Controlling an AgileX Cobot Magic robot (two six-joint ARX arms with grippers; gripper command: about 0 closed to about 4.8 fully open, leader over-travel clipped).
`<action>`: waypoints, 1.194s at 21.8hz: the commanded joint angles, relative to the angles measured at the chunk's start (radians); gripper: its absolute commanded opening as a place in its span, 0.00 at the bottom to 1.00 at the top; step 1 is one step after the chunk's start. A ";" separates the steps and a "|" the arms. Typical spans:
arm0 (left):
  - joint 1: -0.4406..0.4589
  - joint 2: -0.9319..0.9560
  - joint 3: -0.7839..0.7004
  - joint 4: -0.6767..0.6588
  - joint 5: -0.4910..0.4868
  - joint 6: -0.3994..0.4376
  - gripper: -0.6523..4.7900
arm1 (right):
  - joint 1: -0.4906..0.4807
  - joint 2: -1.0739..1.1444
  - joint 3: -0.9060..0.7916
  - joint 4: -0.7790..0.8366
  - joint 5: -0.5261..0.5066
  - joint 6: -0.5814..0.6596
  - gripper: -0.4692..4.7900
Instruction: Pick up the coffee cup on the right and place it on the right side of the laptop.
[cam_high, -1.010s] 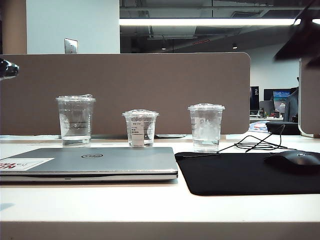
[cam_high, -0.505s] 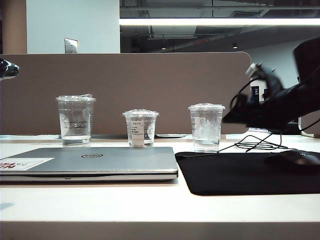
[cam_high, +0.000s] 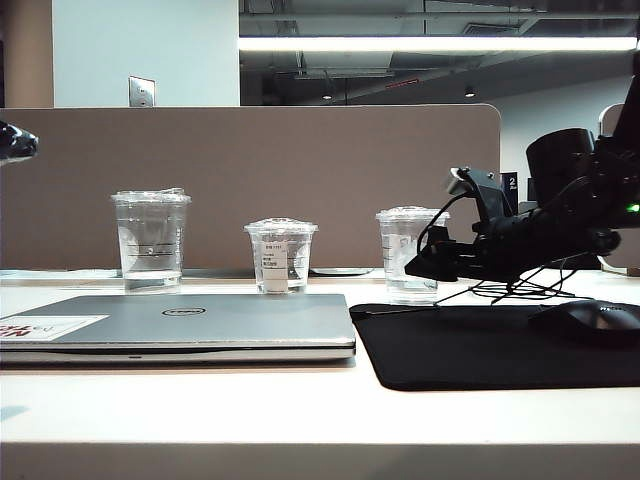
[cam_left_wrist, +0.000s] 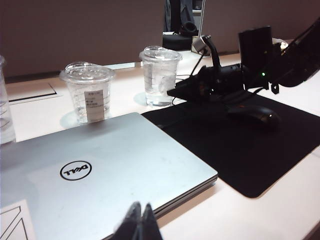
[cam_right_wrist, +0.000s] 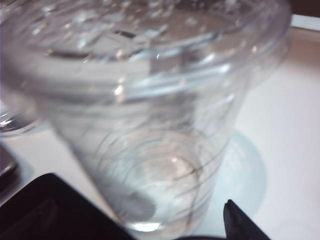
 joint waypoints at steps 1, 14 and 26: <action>-0.001 0.000 0.003 -0.007 0.000 0.002 0.11 | 0.011 0.031 0.055 0.019 0.006 -0.006 1.00; -0.001 0.000 0.003 -0.010 0.000 0.002 0.11 | 0.053 0.148 0.169 0.022 0.032 -0.006 1.00; -0.001 0.000 0.003 -0.010 0.000 0.002 0.11 | 0.061 0.156 0.168 0.110 0.040 -0.002 1.00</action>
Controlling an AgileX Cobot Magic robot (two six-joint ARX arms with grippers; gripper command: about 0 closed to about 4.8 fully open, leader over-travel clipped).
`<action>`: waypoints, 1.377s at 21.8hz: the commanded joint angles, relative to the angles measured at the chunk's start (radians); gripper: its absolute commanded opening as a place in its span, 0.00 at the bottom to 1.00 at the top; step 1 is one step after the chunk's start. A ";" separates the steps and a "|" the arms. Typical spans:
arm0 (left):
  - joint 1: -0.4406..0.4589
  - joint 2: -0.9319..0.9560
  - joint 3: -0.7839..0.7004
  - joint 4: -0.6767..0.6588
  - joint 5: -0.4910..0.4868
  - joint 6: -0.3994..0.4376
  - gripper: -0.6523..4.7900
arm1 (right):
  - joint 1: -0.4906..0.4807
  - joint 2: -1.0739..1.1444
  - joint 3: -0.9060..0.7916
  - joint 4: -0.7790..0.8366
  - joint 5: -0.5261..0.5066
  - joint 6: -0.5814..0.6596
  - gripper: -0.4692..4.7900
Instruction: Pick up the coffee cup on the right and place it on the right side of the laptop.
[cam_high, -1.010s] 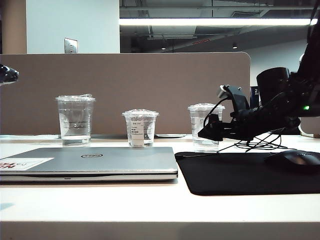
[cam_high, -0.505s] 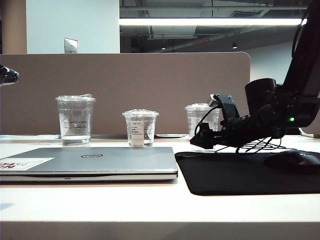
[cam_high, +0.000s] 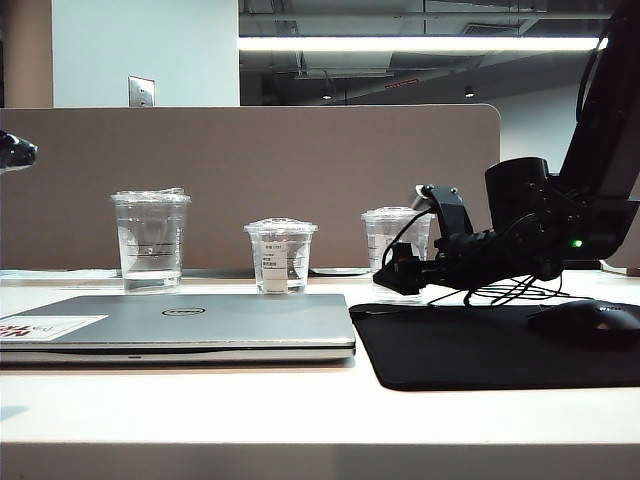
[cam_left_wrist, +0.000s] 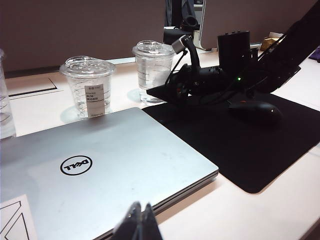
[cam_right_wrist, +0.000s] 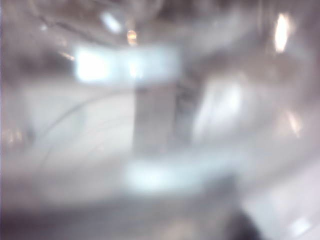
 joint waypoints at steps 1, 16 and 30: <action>-0.001 0.000 0.003 0.006 0.000 0.002 0.11 | 0.002 -0.006 0.003 0.036 0.003 0.002 1.00; -0.001 0.000 0.003 0.005 0.000 0.002 0.11 | 0.002 -0.010 0.002 0.060 0.000 0.054 0.73; -0.001 0.000 0.003 0.006 0.000 0.002 0.11 | 0.002 -0.214 -0.145 0.151 -0.008 0.058 0.73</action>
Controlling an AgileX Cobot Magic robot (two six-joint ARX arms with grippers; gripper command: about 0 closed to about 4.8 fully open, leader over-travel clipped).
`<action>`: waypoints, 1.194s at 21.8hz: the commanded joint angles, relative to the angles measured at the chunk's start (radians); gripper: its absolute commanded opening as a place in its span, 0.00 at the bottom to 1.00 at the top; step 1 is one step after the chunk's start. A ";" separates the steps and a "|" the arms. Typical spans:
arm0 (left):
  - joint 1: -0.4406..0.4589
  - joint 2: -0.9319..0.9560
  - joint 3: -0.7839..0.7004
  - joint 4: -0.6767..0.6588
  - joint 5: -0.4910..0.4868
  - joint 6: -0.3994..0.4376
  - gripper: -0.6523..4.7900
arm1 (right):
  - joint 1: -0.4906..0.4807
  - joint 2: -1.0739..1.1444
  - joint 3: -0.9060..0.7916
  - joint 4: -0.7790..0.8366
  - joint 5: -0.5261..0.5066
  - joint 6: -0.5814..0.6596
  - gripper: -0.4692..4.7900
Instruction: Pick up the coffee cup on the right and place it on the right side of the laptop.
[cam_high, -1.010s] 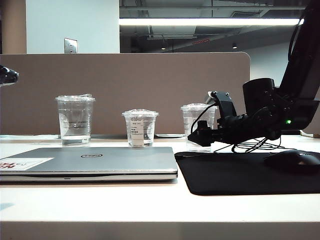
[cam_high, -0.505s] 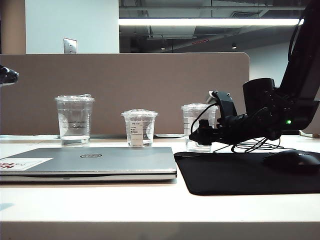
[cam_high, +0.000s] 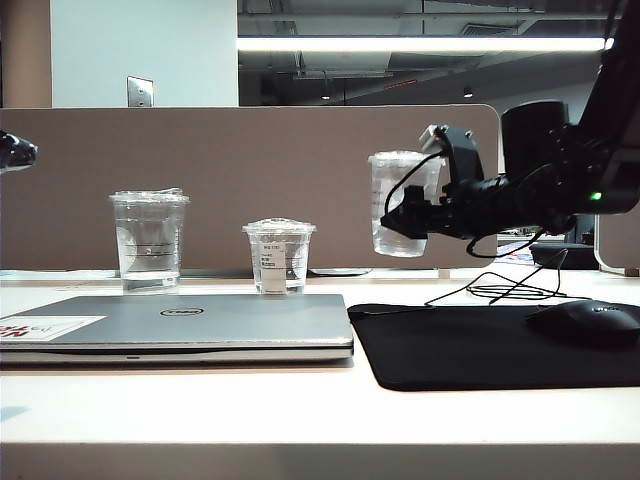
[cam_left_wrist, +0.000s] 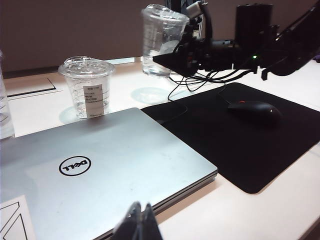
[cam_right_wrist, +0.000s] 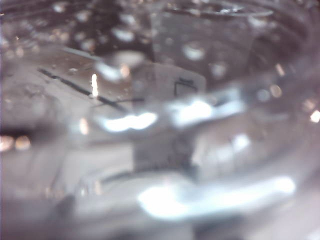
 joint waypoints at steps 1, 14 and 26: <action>-0.001 0.000 0.003 0.006 0.000 0.002 0.11 | 0.001 -0.063 -0.061 0.069 -0.003 0.003 0.73; -0.001 0.000 0.003 0.009 0.000 0.002 0.11 | 0.007 -0.397 -0.532 0.153 0.057 0.044 0.73; -0.001 0.000 0.003 0.009 0.000 0.002 0.11 | 0.121 -0.419 -0.732 0.267 0.162 0.047 0.73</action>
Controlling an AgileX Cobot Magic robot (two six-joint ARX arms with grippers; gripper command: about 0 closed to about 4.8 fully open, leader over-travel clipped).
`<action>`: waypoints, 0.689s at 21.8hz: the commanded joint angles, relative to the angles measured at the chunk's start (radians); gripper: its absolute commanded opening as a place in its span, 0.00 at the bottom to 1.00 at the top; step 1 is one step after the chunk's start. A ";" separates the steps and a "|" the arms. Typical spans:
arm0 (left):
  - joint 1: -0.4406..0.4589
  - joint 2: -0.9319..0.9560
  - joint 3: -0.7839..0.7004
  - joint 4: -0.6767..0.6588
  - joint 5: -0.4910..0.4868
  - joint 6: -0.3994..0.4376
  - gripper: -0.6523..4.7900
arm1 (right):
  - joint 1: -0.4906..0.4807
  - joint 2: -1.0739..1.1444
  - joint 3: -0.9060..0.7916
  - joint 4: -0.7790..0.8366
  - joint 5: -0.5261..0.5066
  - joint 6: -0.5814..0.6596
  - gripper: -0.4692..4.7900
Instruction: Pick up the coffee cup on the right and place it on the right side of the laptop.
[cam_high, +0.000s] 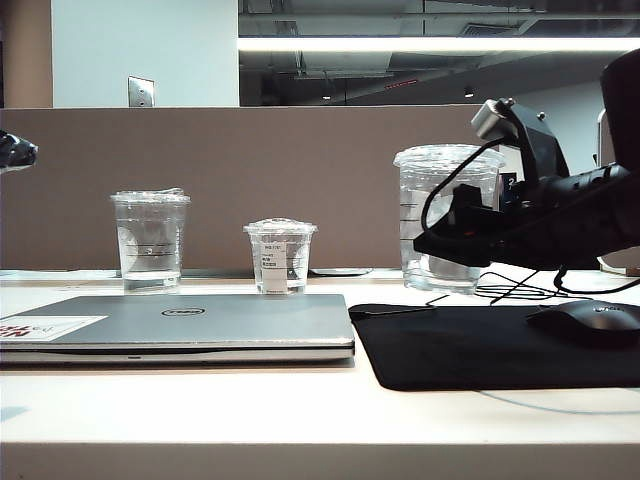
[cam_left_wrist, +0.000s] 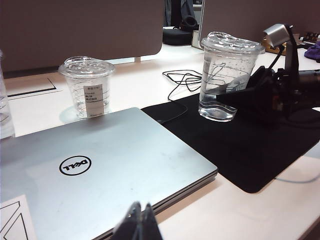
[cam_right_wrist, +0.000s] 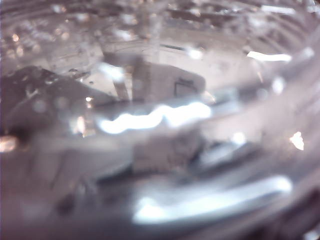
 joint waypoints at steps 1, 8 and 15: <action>-0.001 0.000 0.003 0.008 0.000 0.002 0.11 | 0.007 -0.001 0.006 0.036 0.020 -0.006 0.73; -0.001 0.000 0.003 0.008 0.000 0.002 0.11 | 0.008 0.066 0.017 0.060 0.052 -0.031 0.73; -0.001 0.000 0.003 0.008 0.000 0.002 0.11 | 0.010 0.135 0.023 0.155 0.055 -0.031 0.73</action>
